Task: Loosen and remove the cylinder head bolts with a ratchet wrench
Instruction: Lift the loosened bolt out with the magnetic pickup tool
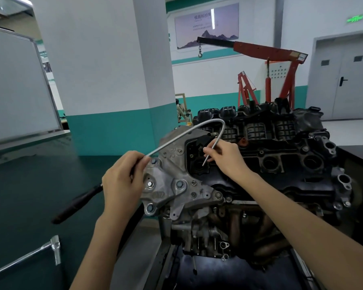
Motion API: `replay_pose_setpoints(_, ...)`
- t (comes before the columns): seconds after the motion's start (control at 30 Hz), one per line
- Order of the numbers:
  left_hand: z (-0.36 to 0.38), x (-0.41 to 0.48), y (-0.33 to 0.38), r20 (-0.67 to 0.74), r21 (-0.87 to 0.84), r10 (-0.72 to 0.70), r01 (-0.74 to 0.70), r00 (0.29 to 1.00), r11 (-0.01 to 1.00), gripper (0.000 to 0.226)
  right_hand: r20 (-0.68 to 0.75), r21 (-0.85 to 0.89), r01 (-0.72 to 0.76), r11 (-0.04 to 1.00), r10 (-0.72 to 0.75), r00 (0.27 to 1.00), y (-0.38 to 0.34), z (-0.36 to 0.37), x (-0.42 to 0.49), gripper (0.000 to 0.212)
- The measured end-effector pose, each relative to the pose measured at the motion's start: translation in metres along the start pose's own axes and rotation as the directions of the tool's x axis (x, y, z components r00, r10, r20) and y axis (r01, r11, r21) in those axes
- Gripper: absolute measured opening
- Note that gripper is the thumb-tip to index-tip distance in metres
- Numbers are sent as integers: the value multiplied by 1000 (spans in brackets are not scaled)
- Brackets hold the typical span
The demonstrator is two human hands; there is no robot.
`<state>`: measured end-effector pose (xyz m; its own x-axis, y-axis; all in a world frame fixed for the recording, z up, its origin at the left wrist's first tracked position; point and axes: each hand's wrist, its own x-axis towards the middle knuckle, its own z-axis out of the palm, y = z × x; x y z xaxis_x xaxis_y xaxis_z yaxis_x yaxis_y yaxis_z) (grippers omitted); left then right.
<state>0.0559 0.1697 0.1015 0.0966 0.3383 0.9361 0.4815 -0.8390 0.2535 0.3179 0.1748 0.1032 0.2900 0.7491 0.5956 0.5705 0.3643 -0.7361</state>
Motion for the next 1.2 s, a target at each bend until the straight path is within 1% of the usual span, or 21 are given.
replay_pose_setpoints(0.1,3,-1,-14,-29,-8,-18,18,999,1000,21,-6,-137,83,987,-85,996,0,1,3,9)
replay_pose_setpoints(0.2,6,-3,-26,-32,-14,-40,39,999,999,20,-32,-248,176,953,-190,981,-1,5,7,6)
replay_pose_setpoints(0.33,11,-12,-41,-38,-3,-66,66,997,998,21,-100,-250,171,953,-201,975,-1,14,8,10)
replay_pose_setpoints(0.5,12,-30,-63,4,39,-135,135,991,990,28,-84,-244,305,921,-333,939,4,22,2,8)
replay_pose_setpoints(0.6,12,-42,-74,37,93,-163,159,986,983,27,-46,-251,317,915,-338,940,5,25,1,12)
replay_pose_setpoints(0.73,12,-52,-82,83,120,-194,183,977,976,25,40,-352,311,883,-318,947,5,26,4,8)
replay_pose_setpoints(0.8,13,-53,-84,97,126,-209,196,973,972,26,28,-321,327,889,-336,942,3,26,3,10)
replay_pose_setpoints(0.87,14,-52,-82,107,126,-214,200,971,972,28,-19,-245,324,914,-338,941,-2,25,1,13)
replay_pose_setpoints(0.93,15,-49,-77,108,77,-201,193,974,978,26,-59,-200,312,929,-329,942,-8,24,2,9)
replay_pose_setpoints(0.97,16,-47,-73,104,28,-203,201,974,979,25,-64,-208,305,930,-324,944,-9,23,4,7)
replay_pose_setpoints(1.07,25,-39,-57,110,-121,-222,234,969,965,22,2,-329,298,896,-315,949,-10,21,12,10)
replay_pose_setpoints(1.13,30,-37,-50,121,-147,-218,235,968,961,23,25,-362,280,889,-291,956,-11,18,14,11)
replay_pose_setpoints(1.2,33,-38,-51,136,-144,-216,235,967,961,24,-4,-327,289,900,-307,952,-13,17,13,12)
